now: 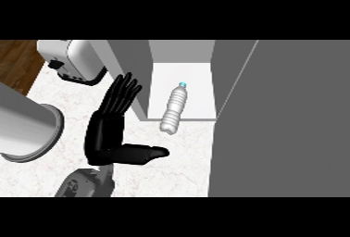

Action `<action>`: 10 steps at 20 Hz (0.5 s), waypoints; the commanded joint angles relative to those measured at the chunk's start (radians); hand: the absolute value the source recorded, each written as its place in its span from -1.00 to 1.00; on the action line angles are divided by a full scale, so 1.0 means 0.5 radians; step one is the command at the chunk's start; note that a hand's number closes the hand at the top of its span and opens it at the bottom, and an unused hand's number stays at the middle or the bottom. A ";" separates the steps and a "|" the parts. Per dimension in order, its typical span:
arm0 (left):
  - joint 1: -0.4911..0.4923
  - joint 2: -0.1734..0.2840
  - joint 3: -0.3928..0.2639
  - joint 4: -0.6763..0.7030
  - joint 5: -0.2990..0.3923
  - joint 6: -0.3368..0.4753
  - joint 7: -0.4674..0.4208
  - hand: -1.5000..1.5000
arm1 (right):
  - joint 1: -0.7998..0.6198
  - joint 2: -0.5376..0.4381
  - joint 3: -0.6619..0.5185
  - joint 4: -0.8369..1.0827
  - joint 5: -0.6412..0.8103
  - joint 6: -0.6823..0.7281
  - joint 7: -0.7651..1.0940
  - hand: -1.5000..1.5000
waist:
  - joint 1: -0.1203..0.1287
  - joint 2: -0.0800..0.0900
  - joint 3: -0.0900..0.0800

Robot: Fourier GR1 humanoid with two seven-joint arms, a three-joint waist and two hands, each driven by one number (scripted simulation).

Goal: Pick up the bottled water, place it into the cabinet and close the cabinet

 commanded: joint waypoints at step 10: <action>0.713 0.088 -0.423 -0.898 -0.097 -0.028 0.169 -1.00 | -0.059 -0.197 0.058 -0.063 0.150 0.101 0.060 1.00 | 0.014 -0.002 0.001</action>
